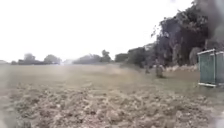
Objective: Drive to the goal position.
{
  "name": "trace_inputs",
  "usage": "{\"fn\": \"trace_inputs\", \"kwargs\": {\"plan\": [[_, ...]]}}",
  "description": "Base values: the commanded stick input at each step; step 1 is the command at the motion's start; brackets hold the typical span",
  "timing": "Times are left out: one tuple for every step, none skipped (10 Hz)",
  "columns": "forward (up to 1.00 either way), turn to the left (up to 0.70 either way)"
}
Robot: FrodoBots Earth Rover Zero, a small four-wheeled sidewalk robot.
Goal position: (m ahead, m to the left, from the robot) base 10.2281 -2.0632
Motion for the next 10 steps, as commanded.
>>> {"fn": "trace_inputs", "kwargs": {"plan": [[0.7, 0.0], [0.7, 0.0], [0.7, 0.0], [0.7, -0.02], [0.7, -0.03], [0.7, -0.04], [0.7, -0.06], [0.7, -0.07], [0.7, -0.08], [0.7, -0.11]]}}
